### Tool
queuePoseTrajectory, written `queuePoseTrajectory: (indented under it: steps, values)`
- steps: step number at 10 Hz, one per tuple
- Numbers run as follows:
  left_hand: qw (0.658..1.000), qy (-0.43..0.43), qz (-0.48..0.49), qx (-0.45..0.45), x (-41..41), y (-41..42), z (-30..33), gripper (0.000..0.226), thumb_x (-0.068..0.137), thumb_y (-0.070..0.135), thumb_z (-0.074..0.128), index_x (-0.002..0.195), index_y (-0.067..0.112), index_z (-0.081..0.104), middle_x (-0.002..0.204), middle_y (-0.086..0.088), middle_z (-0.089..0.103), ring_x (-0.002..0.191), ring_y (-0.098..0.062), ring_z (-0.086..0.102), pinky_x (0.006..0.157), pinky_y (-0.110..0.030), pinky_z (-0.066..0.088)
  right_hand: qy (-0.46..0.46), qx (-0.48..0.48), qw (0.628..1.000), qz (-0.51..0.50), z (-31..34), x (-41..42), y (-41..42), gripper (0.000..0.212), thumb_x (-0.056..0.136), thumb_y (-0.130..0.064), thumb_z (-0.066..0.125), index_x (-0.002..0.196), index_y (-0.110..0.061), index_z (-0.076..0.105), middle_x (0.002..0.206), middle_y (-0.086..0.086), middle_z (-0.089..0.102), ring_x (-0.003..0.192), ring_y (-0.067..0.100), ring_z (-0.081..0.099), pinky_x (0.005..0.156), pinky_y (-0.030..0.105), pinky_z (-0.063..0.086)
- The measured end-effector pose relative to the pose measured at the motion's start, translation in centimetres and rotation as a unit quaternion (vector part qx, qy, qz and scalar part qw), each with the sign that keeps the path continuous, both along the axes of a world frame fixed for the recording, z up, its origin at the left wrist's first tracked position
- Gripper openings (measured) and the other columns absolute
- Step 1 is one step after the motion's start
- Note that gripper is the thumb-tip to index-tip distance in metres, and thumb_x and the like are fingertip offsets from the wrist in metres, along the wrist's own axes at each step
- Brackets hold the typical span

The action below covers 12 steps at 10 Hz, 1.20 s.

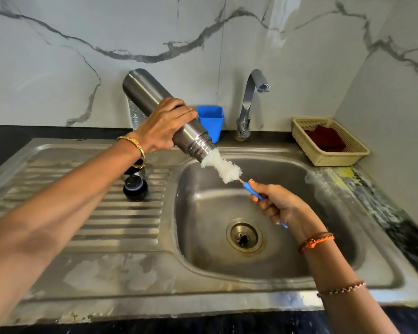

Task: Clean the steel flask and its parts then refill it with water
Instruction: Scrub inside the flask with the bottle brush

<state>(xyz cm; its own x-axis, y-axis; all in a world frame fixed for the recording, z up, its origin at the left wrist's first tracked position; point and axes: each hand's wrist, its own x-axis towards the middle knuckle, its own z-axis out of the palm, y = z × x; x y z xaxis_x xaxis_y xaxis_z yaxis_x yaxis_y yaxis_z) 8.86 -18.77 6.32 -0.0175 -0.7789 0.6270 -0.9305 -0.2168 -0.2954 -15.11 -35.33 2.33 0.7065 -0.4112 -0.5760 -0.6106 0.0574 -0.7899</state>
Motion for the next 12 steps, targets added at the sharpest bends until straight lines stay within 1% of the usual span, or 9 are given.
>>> queuePoseTrajectory:
  steps: [4,5,6,7,8,9,10,11,12]
  values:
    - [0.999,0.027,0.017,-0.034,-1.4,-2.5,-0.9,0.069,0.047,0.004,0.080,0.111,0.006,0.056,0.103,-0.011,0.066,0.096,-0.027,0.049,0.087,-0.039,0.044,-0.135,-0.671,0.729,0.012,-0.8,1.9,2.2,0.028,0.091,-0.026,0.048,0.083,-0.006,0.066,0.062,0.010,0.058,0.049,0.030,0.055,0.044,0.026,0.029]
    - [0.999,0.012,-0.018,-0.037,-2.0,-2.4,-1.1,0.067,0.051,0.003,0.078,0.112,0.008,0.052,0.104,-0.012,0.065,0.098,-0.026,0.045,0.088,-0.038,0.038,-0.154,-0.568,0.808,0.034,-0.8,1.3,2.8,0.032,0.091,-0.025,0.044,0.072,-0.009,0.063,0.048,0.004,0.052,0.037,0.024,0.047,0.039,0.019,0.020]
    - [0.996,-0.037,-0.067,-0.039,-2.2,-2.2,-0.2,0.054,0.062,-0.003,0.067,0.112,0.007,0.049,0.104,-0.014,0.065,0.099,-0.028,0.044,0.088,-0.039,0.037,-0.133,0.091,0.987,0.005,1.2,1.8,1.9,0.030,0.093,-0.030,0.043,0.073,-0.011,0.054,0.037,-0.007,0.034,0.028,0.004,0.023,0.032,0.013,0.015]
    - [0.996,-0.060,-0.056,-0.037,-2.5,-2.4,1.1,0.055,0.062,-0.003,0.070,0.111,0.008,0.049,0.104,-0.013,0.065,0.098,-0.028,0.045,0.087,-0.039,0.039,-0.159,0.000,0.987,0.021,1.2,1.6,0.6,0.034,0.094,-0.036,0.043,0.072,-0.013,0.054,0.045,-0.007,0.033,0.031,0.003,0.025,0.032,0.015,0.016]
    - [0.998,-0.041,-0.019,-0.050,-2.2,-2.2,1.4,0.063,0.056,0.003,0.075,0.113,0.009,0.049,0.105,-0.014,0.065,0.099,-0.026,0.044,0.086,-0.041,0.044,-0.163,-0.620,0.768,-0.011,0.8,1.2,0.5,0.036,0.092,-0.037,0.048,0.069,-0.011,0.057,0.055,0.001,0.048,0.045,0.022,0.044,0.040,0.021,0.017]
    - [0.995,-0.016,-0.029,-0.092,-3.1,-2.2,0.8,0.059,0.059,0.002,0.072,0.114,0.008,0.052,0.105,-0.015,0.066,0.100,-0.026,0.045,0.089,-0.038,0.039,-0.216,-0.733,0.642,-0.057,-1.3,0.6,1.5,0.038,0.088,-0.031,0.045,0.059,-0.010,0.056,0.049,0.004,0.051,0.035,0.025,0.045,0.039,0.018,0.018]
    - [0.989,-0.030,-0.064,-0.131,-4.4,-1.9,-0.5,0.049,0.066,-0.006,0.067,0.113,0.006,0.058,0.105,-0.014,0.067,0.102,-0.028,0.049,0.090,-0.038,0.039,-0.286,-0.248,0.924,-0.056,-1.4,-0.1,2.1,0.045,0.092,-0.033,0.045,0.052,-0.015,0.052,0.038,-0.004,0.040,0.029,0.009,0.029,0.039,0.016,0.019]
    - [0.987,-0.059,-0.091,-0.116,-5.0,-1.9,0.2,0.046,0.070,-0.010,0.064,0.113,0.005,0.058,0.106,-0.014,0.068,0.104,-0.028,0.049,0.093,-0.039,0.039,-0.191,0.176,0.965,-0.049,0.2,-1.0,1.9,0.044,0.088,-0.041,0.044,0.053,-0.016,0.052,0.040,-0.009,0.032,0.035,0.002,0.011,0.033,0.013,0.013]
    - [0.991,-0.073,-0.050,-0.104,-4.3,-2.1,1.3,0.048,0.067,-0.004,0.070,0.112,0.007,0.055,0.103,-0.014,0.068,0.101,-0.026,0.046,0.092,-0.036,0.037,-0.253,-0.239,0.936,-0.043,0.3,-1.0,1.7,0.044,0.094,-0.041,0.046,0.071,-0.006,0.061,0.049,-0.004,0.045,0.039,0.007,0.037,0.042,0.023,0.029]
